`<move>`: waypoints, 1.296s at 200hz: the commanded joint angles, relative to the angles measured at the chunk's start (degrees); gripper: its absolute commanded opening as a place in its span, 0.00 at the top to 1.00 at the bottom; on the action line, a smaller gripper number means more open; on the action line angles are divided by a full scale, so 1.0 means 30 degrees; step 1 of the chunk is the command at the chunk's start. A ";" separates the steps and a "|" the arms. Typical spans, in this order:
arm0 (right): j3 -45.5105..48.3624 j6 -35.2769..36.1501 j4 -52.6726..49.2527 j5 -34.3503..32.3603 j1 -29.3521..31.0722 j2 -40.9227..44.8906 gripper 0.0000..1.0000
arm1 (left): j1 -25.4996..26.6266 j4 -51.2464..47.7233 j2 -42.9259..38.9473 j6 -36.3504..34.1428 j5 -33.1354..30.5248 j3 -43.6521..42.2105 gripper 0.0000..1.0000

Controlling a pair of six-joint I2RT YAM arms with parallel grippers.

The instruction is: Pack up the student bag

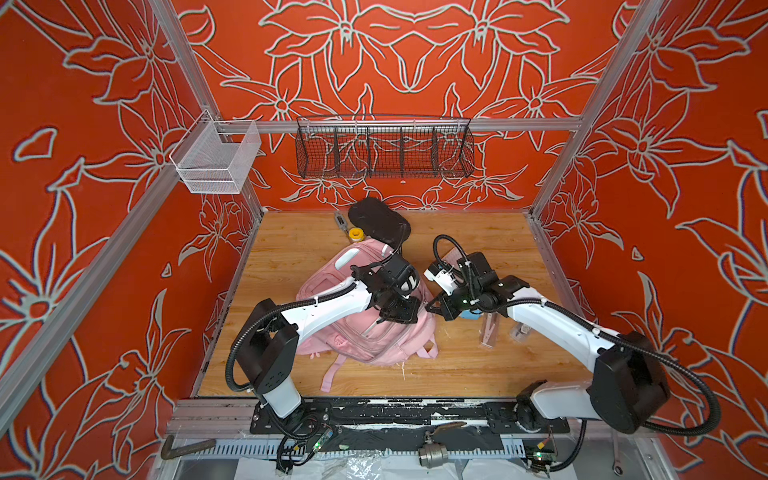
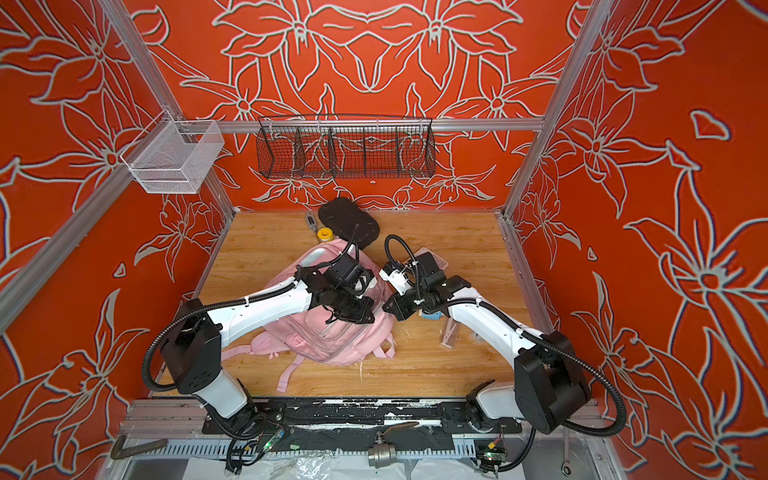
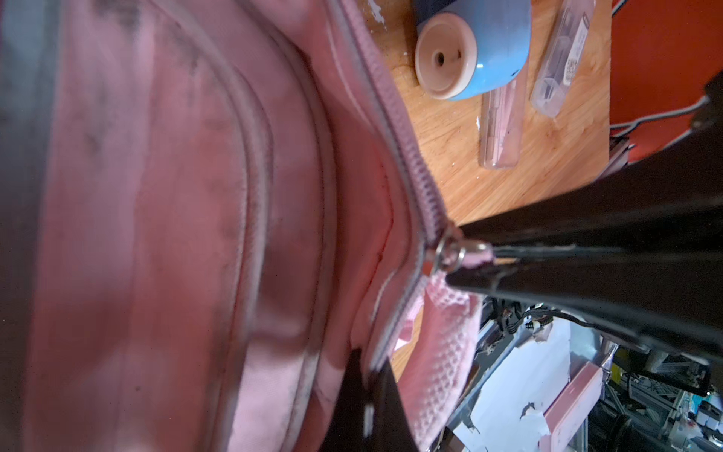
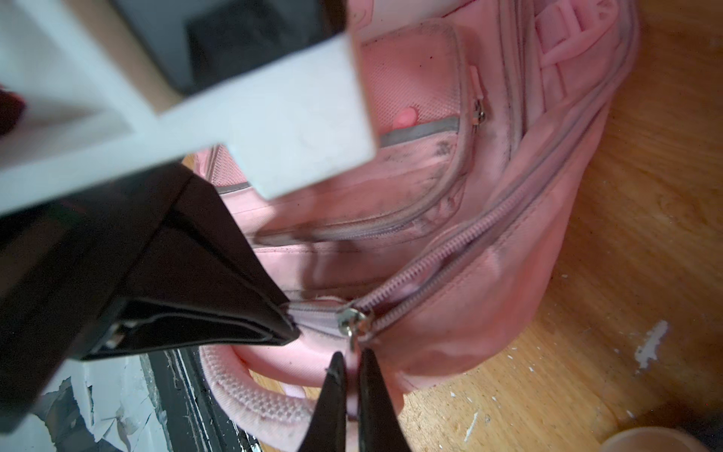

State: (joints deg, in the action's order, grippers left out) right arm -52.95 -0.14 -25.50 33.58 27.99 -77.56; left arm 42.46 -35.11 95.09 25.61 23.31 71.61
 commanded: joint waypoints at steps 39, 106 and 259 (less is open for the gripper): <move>-0.1265 0.0809 0.2617 -0.1232 -0.1696 0.0004 1.00 | 0.0199 -0.3981 -0.1851 -0.1599 0.0112 0.1417 1.00; -0.4381 0.2364 0.1915 0.0277 -0.3290 -0.4088 1.00 | 0.0795 -0.6394 -0.3983 -0.4748 0.0911 0.2601 1.00; -0.9966 0.3761 -0.0528 0.0927 -0.3353 -1.0488 1.00 | 0.2239 -0.5974 -0.4538 -0.6602 0.1172 0.3435 1.00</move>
State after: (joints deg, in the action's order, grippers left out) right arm -78.85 8.47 -26.98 38.37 19.05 -106.28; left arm 48.07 -52.84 84.12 7.03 23.29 79.94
